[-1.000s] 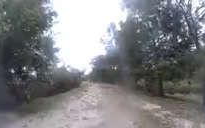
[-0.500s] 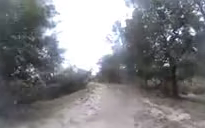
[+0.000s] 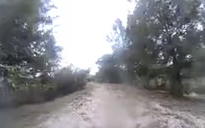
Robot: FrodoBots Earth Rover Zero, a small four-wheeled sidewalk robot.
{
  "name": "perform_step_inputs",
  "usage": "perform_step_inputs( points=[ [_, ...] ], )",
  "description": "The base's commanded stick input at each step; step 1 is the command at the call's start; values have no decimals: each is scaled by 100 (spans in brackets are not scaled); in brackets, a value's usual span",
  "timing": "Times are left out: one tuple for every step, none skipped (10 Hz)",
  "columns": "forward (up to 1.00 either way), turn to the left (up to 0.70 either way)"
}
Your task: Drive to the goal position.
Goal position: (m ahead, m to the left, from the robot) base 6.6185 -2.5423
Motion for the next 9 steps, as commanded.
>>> perform_step_inputs(
  points=[
    [85,0],
    [85,0],
    [85,0],
    [85,0],
    [85,0],
    [85,0],
    [85,0],
    [85,0],
    [85,0]
  ],
)
